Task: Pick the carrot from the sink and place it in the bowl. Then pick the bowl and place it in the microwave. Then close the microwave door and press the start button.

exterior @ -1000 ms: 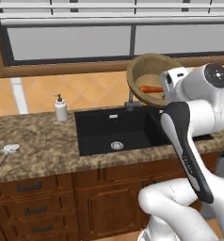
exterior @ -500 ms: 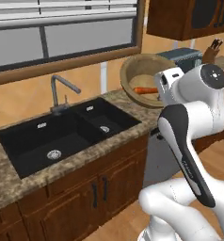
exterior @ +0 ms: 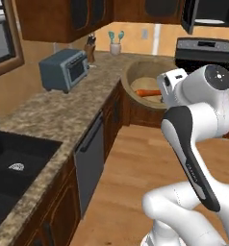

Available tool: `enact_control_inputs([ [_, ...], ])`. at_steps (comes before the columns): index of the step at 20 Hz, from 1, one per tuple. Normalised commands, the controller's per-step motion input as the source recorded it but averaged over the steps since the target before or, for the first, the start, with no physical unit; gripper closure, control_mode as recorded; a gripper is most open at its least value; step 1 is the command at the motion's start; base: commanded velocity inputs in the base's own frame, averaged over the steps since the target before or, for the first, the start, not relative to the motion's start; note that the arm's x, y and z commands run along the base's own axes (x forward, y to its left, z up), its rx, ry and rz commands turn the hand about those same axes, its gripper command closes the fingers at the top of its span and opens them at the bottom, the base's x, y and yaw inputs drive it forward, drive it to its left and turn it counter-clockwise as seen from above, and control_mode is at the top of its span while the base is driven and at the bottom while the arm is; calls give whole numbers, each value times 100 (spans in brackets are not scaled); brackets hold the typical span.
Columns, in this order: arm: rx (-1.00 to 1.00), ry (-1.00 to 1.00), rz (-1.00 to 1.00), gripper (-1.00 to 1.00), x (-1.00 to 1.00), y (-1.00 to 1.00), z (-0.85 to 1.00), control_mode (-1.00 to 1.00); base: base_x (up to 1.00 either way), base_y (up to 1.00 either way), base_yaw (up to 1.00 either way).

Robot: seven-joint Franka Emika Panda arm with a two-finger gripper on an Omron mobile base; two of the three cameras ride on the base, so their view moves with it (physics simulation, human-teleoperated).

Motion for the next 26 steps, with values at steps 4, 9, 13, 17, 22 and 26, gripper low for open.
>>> enact_control_inputs([
  [4, 0, 0, 0, 100, 0, 0, 0, 100, 2, -30, -84],
  [9, 0, 0, 0, 100, 0, 0, 0, 100, 49, -97, -46],
  [13, 0, 0, 0, 100, 0, 0, 0, 100, 97, -89, -32],
  [17, 0, 0, 0, 100, 0, 0, 0, 100, 100, -71, -16],
  [22, 0, 0, 0, 100, 0, 0, 0, 100, 100, -8, -3],
  [26, 0, 0, 0, 100, 0, 0, 0, 100, 100, -1, 0],
])
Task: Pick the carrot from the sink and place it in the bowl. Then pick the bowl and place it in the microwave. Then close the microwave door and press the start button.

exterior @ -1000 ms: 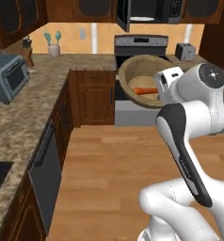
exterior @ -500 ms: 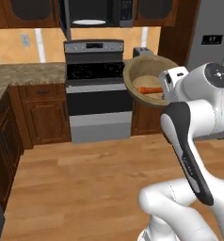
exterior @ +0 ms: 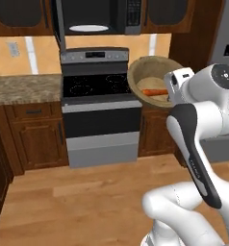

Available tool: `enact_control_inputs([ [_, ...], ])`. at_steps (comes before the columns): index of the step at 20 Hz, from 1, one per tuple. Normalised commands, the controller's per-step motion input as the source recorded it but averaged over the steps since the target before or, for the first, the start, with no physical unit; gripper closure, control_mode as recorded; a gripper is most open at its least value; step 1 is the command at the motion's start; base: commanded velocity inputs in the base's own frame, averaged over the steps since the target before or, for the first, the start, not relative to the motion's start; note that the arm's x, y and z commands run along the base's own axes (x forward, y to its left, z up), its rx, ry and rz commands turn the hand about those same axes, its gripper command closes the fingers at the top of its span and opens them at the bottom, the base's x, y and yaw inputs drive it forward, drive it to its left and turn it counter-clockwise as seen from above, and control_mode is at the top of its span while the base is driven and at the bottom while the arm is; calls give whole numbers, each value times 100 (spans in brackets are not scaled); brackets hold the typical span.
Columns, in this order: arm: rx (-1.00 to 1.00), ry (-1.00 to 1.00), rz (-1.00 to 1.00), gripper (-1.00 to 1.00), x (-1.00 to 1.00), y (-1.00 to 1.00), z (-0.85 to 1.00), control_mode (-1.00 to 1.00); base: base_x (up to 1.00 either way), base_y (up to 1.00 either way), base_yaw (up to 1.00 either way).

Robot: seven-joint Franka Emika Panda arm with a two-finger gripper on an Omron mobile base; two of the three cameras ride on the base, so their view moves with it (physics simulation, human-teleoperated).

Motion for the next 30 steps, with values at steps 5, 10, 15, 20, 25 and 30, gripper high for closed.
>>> enact_control_inputs([
  [5, 0, 0, 0, 100, 0, 0, 0, 100, 100, -21, 11],
  [10, 0, 0, 0, 100, 0, 0, 0, 100, 100, -6, 12],
  [15, 0, 0, 0, 100, 0, 0, 0, 100, 100, -49, 33],
  [20, 0, 0, 0, 100, 0, 0, 0, 100, 100, -72, 47],
  [25, 0, 0, 0, 100, 0, 0, 0, 100, 100, -43, 45],
  [30, 0, 0, 0, 100, 0, 0, 0, 100, 100, -20, 38],
])
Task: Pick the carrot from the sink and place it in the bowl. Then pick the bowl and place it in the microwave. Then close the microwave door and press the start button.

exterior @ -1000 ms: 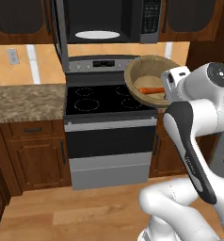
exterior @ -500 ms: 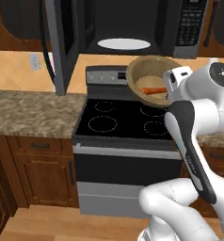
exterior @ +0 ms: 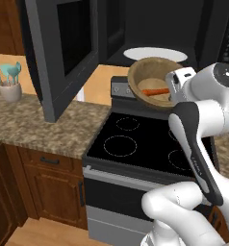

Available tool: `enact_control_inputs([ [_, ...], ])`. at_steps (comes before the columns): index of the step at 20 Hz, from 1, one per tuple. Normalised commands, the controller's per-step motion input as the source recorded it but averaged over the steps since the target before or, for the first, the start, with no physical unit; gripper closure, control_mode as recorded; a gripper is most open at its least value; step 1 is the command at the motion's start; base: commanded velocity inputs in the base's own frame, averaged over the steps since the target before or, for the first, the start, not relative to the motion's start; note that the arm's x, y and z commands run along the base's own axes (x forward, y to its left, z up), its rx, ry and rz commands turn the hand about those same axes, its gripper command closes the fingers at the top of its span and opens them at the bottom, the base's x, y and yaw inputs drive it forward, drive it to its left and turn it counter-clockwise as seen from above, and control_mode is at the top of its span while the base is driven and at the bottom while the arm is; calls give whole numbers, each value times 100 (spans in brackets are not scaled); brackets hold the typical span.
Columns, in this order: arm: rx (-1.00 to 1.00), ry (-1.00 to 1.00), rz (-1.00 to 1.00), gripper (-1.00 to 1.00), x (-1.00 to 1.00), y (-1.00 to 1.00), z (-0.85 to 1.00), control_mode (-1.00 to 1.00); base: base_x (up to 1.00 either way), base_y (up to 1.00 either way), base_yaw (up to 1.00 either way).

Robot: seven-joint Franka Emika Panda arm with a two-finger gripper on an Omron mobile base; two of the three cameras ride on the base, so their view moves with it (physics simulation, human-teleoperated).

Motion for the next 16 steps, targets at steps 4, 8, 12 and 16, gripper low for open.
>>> enact_control_inputs([
  [4, 0, 0, 0, 100, 0, 0, 0, 100, 62, -47, 29],
  [8, 0, 0, 0, 100, 0, 0, 0, 100, 63, -17, 12],
  [12, 0, 0, 0, 100, 0, 0, 0, 100, 5, 0, 0],
  [16, 0, 0, 0, 100, 0, 0, 0, 100, 0, 0, 3],
])
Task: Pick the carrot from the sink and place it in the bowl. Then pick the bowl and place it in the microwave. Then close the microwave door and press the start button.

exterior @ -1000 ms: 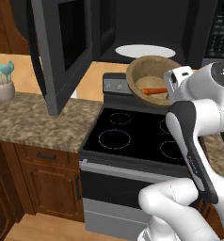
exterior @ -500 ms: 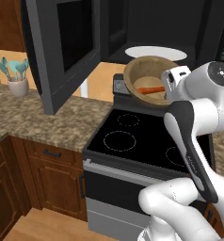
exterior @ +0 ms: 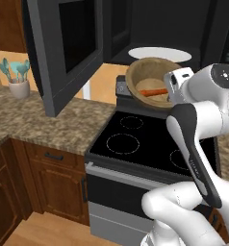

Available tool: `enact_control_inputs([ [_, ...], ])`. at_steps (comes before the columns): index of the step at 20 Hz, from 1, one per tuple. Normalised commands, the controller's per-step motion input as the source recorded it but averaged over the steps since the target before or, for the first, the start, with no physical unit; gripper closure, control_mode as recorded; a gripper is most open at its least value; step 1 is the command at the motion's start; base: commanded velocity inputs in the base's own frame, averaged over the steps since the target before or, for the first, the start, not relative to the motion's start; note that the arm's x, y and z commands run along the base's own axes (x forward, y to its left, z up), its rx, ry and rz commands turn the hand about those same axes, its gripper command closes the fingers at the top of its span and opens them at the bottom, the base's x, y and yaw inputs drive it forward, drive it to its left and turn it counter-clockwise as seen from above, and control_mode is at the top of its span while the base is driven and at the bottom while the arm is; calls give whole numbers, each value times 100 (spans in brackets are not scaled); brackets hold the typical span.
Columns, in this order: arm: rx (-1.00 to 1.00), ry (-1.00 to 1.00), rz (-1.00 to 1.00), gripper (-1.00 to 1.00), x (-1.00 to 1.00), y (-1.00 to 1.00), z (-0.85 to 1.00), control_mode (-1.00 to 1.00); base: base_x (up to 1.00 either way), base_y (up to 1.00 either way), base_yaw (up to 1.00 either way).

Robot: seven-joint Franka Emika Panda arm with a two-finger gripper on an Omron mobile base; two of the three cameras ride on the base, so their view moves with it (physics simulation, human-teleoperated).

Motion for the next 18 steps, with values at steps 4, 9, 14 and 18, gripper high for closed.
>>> enact_control_inputs([
  [4, 0, 0, 0, 100, 0, 0, 0, 100, -2, 3, 0],
  [9, 0, -2, -2, 100, 0, 0, 13, -100, 0, 0, -2],
  [14, 0, -10, -10, 100, -2, 0, 57, -100, 0, 0, 0],
  [18, 0, -2, -15, 100, 21, -6, 43, -100, 0, 0, 0],
])
